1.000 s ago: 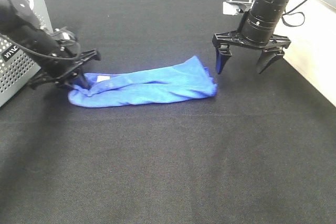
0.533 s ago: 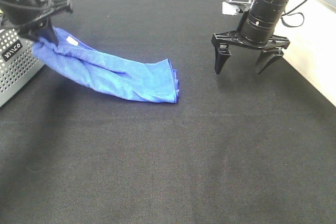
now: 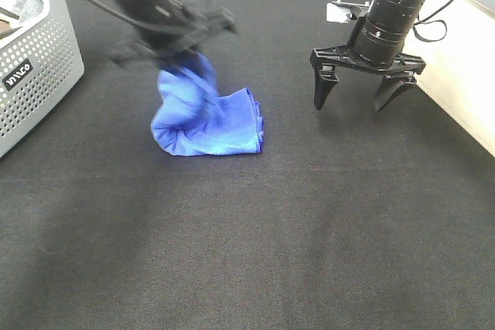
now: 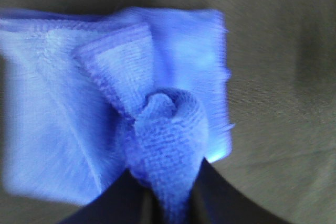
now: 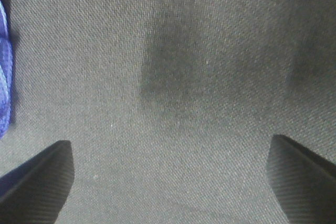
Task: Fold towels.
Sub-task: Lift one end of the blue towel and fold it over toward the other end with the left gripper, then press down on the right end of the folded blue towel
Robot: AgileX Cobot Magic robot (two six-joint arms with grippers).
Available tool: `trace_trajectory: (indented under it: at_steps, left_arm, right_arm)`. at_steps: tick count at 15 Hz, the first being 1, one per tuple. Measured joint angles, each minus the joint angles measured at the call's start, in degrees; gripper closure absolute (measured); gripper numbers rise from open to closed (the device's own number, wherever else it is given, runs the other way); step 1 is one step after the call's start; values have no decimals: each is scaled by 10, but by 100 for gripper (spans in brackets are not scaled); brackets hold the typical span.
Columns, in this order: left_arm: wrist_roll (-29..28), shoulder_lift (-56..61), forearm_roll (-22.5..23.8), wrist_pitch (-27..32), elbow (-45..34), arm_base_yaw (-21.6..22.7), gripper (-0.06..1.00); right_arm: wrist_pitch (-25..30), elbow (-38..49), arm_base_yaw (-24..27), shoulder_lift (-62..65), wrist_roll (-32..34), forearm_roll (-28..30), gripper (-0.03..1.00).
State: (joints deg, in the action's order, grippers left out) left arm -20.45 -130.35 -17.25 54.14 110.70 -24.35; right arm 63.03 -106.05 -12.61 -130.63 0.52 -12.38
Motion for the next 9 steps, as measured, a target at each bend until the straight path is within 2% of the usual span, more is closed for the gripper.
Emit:
trace_trajectory:
  at_steps: [1, 3, 4, 5, 6, 9]
  left_arm:
    - [-5, -26, -19, 0, 28, -11, 73]
    - [-7, -62, -57, -1, 66, -29, 41]
    - [-7, -62, -57, -1, 66, -29, 41]
    - [-7, -69, -74, -4, 78, -37, 21]
    - [-3, -69, -76, -5, 87, -37, 15]
    - [56, -56, -41, 13, 119, -18, 12]
  right_arm:
    - [2, 0, 0, 0, 0, 0, 3]
    - [13, 0, 0, 0, 0, 0, 3]
    - [13, 0, 0, 0, 0, 0, 3]
    - [19, 0, 0, 1, -1, 0, 3]
    - [23, 0, 0, 5, -5, 0, 3]
    - [25, 0, 0, 33, -5, -21, 3]
